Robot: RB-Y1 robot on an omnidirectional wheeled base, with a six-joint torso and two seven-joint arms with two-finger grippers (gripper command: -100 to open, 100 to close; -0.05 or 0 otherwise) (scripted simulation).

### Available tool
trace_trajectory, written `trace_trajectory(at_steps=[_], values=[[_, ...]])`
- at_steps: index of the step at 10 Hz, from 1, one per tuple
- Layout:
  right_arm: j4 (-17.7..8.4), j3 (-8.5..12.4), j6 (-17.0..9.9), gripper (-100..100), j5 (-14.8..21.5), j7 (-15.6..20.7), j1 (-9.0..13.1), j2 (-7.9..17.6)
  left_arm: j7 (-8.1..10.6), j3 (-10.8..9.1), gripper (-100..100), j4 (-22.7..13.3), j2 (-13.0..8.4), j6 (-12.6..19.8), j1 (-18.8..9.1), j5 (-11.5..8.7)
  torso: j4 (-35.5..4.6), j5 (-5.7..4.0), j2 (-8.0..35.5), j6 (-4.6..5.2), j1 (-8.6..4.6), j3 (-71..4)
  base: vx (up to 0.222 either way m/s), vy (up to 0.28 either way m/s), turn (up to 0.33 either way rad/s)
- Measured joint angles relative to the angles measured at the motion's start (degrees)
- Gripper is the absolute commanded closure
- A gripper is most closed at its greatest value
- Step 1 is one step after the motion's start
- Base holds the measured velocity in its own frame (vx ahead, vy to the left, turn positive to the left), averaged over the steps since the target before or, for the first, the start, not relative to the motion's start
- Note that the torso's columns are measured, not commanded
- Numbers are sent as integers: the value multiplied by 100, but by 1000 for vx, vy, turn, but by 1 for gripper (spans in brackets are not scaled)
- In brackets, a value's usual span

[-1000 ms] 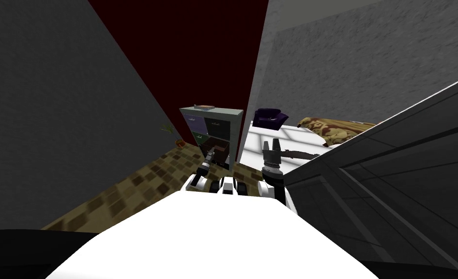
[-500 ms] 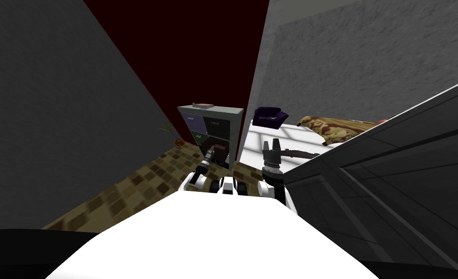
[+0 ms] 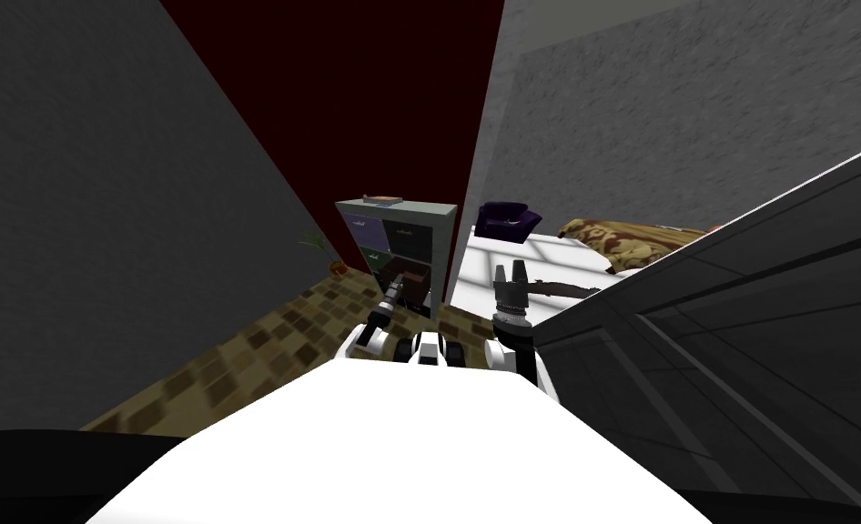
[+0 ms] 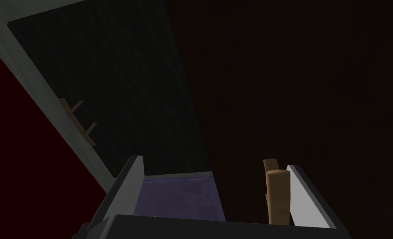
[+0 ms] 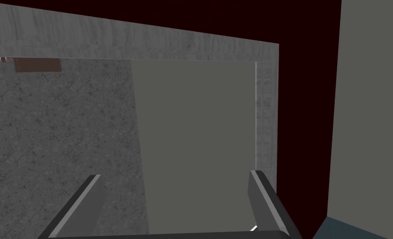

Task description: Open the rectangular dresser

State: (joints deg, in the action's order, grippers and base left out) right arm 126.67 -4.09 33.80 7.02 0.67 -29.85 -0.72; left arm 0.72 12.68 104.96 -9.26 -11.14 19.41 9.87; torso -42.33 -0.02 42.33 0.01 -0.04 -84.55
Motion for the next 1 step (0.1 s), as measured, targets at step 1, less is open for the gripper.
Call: trace_trajectory(at_steps=[1], values=[[0,0,0,0,0,0,0,0,0,-1,0,-2,0,2,1,0,1,1,-1,0,1,0,0,0,0]])
